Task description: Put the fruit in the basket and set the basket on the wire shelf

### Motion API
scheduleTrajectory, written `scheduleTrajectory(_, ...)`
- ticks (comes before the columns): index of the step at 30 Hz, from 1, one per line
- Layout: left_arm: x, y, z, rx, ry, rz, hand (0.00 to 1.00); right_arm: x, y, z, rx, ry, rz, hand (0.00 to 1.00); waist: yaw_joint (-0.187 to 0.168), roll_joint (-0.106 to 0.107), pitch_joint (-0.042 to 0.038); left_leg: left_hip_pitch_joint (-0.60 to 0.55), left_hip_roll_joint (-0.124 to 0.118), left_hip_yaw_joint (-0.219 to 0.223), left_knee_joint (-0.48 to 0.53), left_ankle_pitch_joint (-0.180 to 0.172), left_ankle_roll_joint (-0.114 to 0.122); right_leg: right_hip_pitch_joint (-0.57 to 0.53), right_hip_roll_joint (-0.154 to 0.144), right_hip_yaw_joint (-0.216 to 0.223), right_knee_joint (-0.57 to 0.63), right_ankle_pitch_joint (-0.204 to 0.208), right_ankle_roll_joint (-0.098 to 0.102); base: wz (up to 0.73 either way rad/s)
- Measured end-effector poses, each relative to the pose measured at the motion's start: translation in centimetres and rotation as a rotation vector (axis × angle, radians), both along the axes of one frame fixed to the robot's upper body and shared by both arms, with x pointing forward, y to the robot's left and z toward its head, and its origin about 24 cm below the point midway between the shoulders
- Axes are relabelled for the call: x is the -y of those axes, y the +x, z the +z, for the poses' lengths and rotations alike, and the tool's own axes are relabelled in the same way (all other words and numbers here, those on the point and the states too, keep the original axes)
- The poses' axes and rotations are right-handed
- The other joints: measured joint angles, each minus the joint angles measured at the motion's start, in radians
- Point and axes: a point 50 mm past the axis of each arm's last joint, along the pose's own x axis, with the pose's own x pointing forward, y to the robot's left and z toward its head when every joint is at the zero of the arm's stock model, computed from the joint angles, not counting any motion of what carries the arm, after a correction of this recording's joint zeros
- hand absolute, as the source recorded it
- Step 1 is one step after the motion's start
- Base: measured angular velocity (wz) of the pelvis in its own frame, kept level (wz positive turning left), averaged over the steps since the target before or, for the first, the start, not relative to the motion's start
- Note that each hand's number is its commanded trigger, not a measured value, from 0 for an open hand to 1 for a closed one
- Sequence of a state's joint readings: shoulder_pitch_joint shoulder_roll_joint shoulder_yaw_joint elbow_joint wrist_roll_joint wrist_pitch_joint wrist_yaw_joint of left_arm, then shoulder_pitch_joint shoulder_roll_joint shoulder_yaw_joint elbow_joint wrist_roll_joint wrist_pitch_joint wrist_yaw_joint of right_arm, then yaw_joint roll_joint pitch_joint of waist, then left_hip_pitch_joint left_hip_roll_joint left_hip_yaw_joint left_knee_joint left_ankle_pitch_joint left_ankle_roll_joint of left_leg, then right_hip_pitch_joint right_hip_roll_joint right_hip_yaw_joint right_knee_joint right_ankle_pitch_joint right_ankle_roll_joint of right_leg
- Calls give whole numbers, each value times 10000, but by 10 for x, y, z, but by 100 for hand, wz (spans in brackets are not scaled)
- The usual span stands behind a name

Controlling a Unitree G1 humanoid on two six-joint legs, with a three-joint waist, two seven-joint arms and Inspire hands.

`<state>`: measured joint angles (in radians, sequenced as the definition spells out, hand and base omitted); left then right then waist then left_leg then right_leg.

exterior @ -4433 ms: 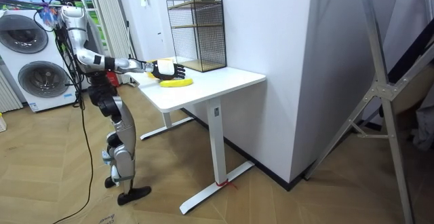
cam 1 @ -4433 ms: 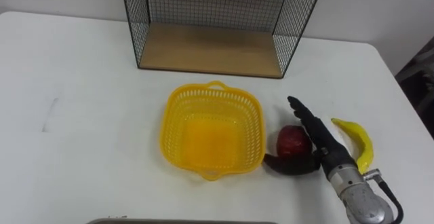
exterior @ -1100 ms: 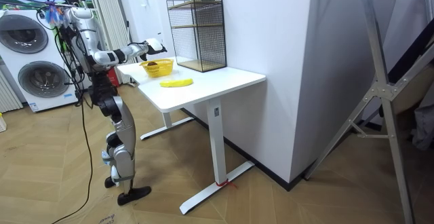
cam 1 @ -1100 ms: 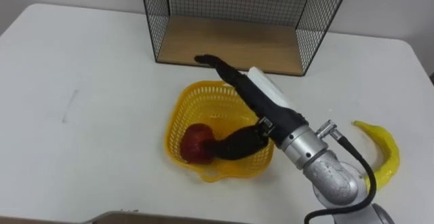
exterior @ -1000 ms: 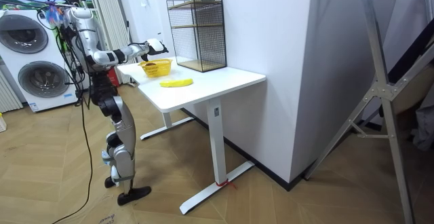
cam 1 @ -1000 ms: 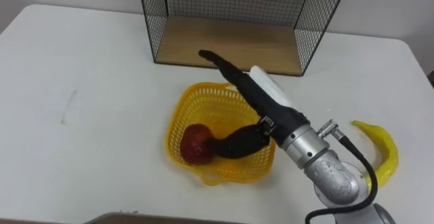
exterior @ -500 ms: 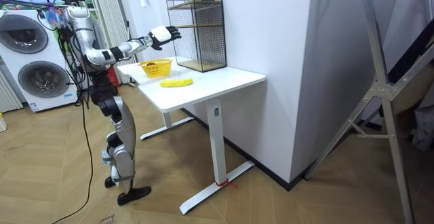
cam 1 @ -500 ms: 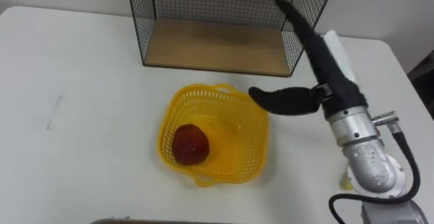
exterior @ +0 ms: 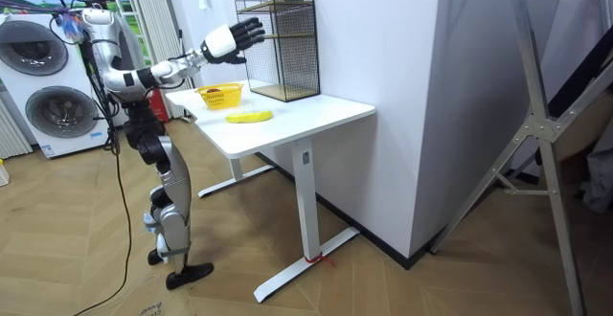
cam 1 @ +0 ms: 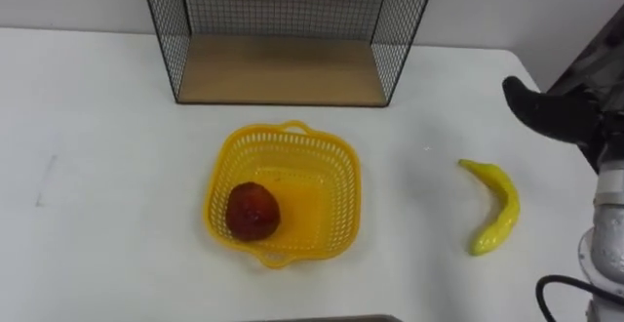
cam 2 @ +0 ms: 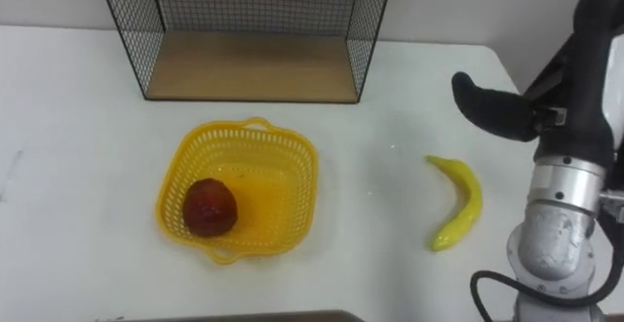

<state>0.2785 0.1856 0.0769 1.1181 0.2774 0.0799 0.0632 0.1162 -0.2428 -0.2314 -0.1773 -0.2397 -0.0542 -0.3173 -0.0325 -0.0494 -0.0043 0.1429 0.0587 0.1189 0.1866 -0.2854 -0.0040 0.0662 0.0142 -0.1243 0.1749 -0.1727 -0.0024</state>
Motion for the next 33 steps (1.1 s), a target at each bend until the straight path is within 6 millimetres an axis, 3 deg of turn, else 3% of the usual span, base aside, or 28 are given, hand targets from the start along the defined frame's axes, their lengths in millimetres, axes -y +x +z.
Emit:
scheduleTrajectory(2,0,2,0,40,10,-12,0,4,-5,-11,-553,137,-214,0,29,5,4,31,3,57,18,0,0,-27,0,35,89,0,0,-7)
scheduleTrajectory(7,-3,10,2,381,117,86,0,5,-6,-15,-842,121,-315,0,96,-44,24,-104,14,174,112,2,4,-178,-1,109,126,55,-20,-8)
scheduleTrajectory(11,-4,16,4,632,148,22,0,6,-5,-30,-1525,247,-300,0,130,-80,-4,-84,13,174,129,2,4,-161,-1,116,150,58,-23,0)
scheduleTrajectory(16,-4,13,4,531,136,43,0,12,-6,-52,-2777,514,-388,0,167,-57,-4,-83,11,173,134,3,5,-166,-5,116,176,59,-22,0)
scheduleTrajectory(27,-5,11,4,318,138,150,0,12,-5,-70,-4099,905,192,0,186,-37,42,-100,-14,154,125,22,34,-242,-45,117,292,55,-17,0)
scheduleTrajectory(33,-6,10,4,240,181,234,0,10,-5,-103,-5929,1446,683,0,324,-133,45,-102,-13,176,145,24,32,-240,-42,140,298,56,-17,0)
